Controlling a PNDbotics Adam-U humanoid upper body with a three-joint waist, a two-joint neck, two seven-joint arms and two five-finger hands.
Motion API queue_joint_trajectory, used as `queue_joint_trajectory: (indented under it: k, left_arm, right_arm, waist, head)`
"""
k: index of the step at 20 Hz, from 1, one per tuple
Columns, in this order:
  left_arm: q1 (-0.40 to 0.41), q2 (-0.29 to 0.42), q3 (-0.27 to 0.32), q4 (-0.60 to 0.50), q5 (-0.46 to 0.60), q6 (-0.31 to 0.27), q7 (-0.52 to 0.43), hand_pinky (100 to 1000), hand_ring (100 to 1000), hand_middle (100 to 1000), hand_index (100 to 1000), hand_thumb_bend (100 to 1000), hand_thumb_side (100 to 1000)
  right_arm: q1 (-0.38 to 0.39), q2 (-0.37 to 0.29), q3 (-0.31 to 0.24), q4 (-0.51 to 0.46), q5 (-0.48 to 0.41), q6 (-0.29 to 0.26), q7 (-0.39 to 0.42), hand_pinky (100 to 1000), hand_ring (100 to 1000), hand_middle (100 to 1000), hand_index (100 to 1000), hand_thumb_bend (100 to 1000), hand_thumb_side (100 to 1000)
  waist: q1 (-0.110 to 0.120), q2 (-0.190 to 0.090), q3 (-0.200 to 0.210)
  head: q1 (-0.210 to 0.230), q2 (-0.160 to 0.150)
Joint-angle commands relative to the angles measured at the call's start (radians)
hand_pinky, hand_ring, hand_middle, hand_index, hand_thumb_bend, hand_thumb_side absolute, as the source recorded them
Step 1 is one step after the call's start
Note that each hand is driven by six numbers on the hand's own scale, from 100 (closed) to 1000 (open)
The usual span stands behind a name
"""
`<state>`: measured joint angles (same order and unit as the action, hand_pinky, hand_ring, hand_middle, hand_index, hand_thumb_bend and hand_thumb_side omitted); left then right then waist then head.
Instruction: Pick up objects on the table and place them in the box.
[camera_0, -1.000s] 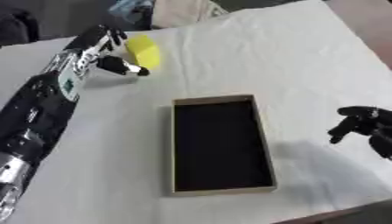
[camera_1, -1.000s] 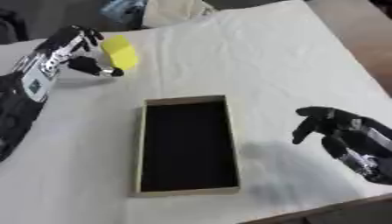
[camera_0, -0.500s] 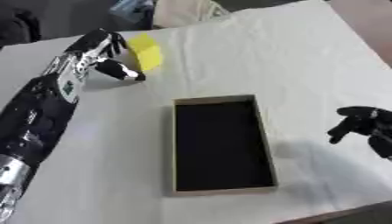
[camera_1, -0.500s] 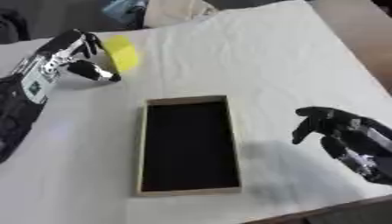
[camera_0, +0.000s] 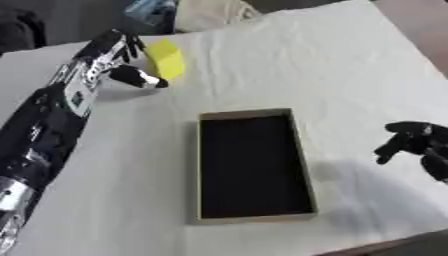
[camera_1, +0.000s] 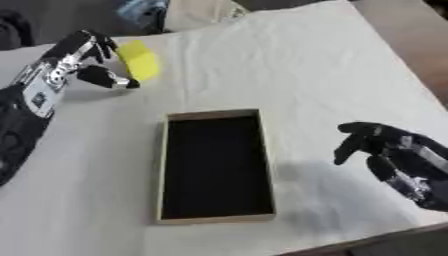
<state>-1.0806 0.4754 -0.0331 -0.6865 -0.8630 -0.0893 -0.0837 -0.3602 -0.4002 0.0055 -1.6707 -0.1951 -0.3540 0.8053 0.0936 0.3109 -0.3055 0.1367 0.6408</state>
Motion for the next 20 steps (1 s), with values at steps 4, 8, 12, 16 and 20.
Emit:
queue_joint_trajectory:
  k: [4,8,12,16,20]
  left_arm:
    - [-0.015,0.009,0.001,-0.016,0.007,0.009,0.032,708,516,497,680,660,511]
    - [-0.013,0.007,-0.003,-0.015,0.007,0.003,0.032,696,488,464,646,620,459]
    - [-0.013,0.009,-0.004,-0.021,0.008,-0.004,0.026,679,445,408,601,560,333]
    - [-0.014,0.014,-0.005,-0.031,0.012,-0.009,0.021,672,424,385,582,550,286]
    - [-0.014,0.025,-0.009,-0.051,0.027,-0.018,0.008,671,414,374,575,549,275]
  right_arm:
    - [-0.007,-0.009,-0.011,-0.011,0.003,-0.106,0.102,776,652,635,923,100,686]
    - [-0.006,-0.008,-0.011,-0.01,0.004,-0.107,0.102,776,652,635,923,100,686]
    - [-0.005,-0.008,-0.012,-0.009,0.003,-0.107,0.102,776,652,635,923,100,684]
    - [-0.003,-0.009,-0.012,-0.008,0.001,-0.108,0.102,777,653,635,923,100,679]
    - [0.002,-0.011,-0.012,-0.006,-0.003,-0.109,0.102,777,653,635,922,100,675]
  waist:
    - [-0.008,-0.018,-0.003]
    - [-0.009,-0.018,-0.003]
    - [-0.011,-0.021,0.0]
    - [-0.013,-0.026,0.001]
    - [-0.017,-0.034,0.006]
  head:
    - [0.001,-0.01]
    - [0.001,-0.009]
    - [0.0,-0.008]
    - [-0.003,-0.005]
    - [-0.006,-0.001]
